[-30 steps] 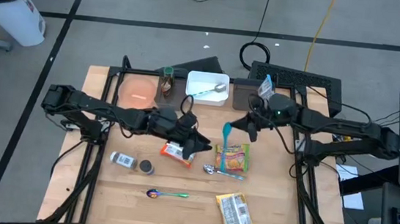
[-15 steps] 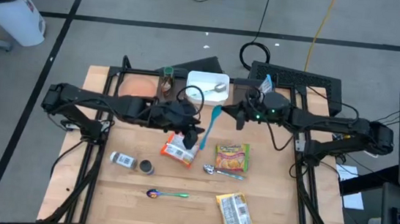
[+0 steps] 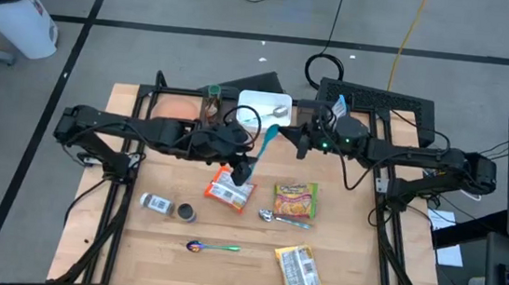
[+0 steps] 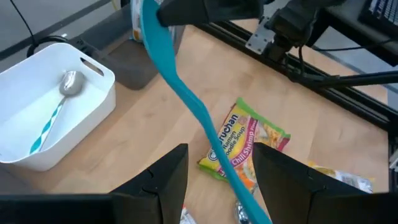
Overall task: Pick & Place Food Item
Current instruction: Put the blue baby spoon into the white bin
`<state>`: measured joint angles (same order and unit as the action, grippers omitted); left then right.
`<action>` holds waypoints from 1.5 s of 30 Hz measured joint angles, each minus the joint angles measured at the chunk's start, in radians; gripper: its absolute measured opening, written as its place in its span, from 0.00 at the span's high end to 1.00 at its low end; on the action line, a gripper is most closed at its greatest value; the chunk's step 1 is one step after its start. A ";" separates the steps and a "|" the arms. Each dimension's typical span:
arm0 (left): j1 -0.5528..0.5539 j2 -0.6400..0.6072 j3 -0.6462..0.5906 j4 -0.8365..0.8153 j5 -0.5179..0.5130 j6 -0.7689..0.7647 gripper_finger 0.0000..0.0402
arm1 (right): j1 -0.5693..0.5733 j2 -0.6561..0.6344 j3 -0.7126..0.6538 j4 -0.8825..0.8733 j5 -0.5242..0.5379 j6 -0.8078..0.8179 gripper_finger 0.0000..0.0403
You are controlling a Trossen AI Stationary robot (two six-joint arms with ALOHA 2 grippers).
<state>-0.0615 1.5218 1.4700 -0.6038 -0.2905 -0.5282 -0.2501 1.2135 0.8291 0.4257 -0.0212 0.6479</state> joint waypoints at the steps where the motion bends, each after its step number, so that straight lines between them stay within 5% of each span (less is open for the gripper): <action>1: 0.003 0.002 0.000 0.000 0.010 0.000 0.54 | 0.000 0.000 0.000 0.017 -0.001 0.000 1.00; 8: 0.035 0.040 0.001 0.031 0.157 -0.008 0.54 | 0.000 0.000 0.000 0.057 -0.005 -0.002 1.00; 15: 0.037 0.056 0.000 0.017 0.164 -0.025 0.57 | 0.002 0.000 0.000 0.047 -0.009 -0.009 1.00; 27: 0.044 0.056 -0.001 -0.003 0.174 -0.033 0.96 | 0.003 -0.004 0.000 0.021 -0.019 -0.026 1.00; 39: 0.063 0.056 -0.001 -0.016 0.224 -0.008 0.97 | 0.003 -0.003 0.000 0.026 -0.039 -0.037 1.00; 45: 0.076 0.056 0.000 -0.014 0.265 0.039 0.98 | 0.005 -0.001 0.000 0.076 -0.105 -0.077 0.91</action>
<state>0.0142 1.5775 1.4696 -0.6176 -0.0260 -0.4896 -0.2447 1.2122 0.8287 0.5018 -0.1257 0.5706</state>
